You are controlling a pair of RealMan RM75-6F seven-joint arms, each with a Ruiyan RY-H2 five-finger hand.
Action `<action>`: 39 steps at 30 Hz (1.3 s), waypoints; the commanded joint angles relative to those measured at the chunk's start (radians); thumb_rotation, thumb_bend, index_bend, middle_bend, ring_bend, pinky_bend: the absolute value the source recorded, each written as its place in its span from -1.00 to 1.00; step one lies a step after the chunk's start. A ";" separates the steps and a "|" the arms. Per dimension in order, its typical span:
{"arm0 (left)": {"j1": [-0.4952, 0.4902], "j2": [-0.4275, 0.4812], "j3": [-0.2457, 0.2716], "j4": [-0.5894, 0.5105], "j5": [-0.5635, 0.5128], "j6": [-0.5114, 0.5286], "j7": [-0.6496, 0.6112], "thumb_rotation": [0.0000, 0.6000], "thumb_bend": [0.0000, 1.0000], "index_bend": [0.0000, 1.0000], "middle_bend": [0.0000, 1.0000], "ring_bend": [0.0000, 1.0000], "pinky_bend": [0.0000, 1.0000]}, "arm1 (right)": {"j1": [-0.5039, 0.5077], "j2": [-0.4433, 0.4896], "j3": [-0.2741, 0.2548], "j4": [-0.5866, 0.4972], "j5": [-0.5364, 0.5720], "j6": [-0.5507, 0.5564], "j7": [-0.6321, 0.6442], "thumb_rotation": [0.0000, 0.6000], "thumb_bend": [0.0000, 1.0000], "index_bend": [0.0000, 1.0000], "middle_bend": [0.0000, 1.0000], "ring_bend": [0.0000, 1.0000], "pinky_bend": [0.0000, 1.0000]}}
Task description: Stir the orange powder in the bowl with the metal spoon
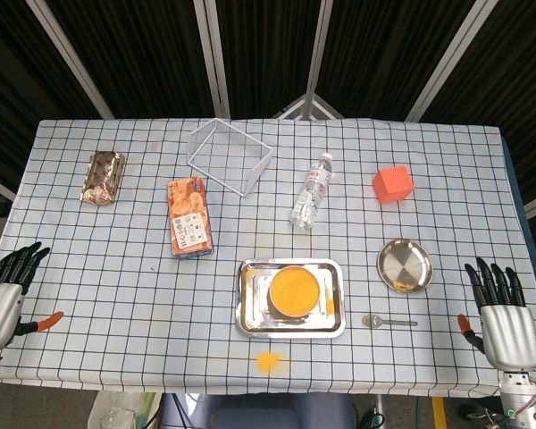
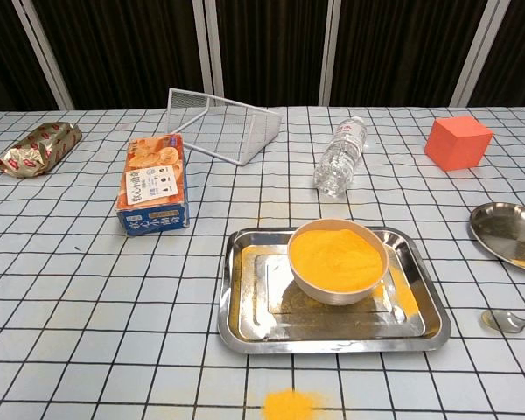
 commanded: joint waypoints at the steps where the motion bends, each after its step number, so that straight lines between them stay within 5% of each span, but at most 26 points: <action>1: 0.000 0.000 0.000 0.000 0.001 0.001 0.001 1.00 -0.99 -1.00 -1.00 -1.00 -1.00 | -0.001 0.000 0.000 0.000 -0.001 0.001 0.000 1.00 -0.26 -1.00 -1.00 -1.00 -0.98; 14: 0.000 -0.001 -0.002 0.003 0.001 0.003 -0.003 1.00 -0.99 -1.00 -1.00 -1.00 -1.00 | 0.006 -0.004 -0.008 -0.003 -0.007 -0.013 -0.003 1.00 -0.26 -1.00 -1.00 -1.00 -0.98; 26: 0.000 0.001 -0.004 -0.002 0.000 0.007 0.002 1.00 -0.99 -1.00 -1.00 -1.00 -1.00 | 0.046 -0.087 -0.037 -0.011 0.017 -0.128 -0.113 1.00 -0.26 -0.27 -0.95 -1.00 -0.97; 39: 0.001 0.001 -0.007 0.002 -0.002 0.010 -0.002 1.00 -0.99 -1.00 -1.00 -1.00 -1.00 | 0.079 -0.218 -0.014 0.087 0.113 -0.206 -0.218 1.00 -0.26 -0.09 -0.84 -1.00 -0.98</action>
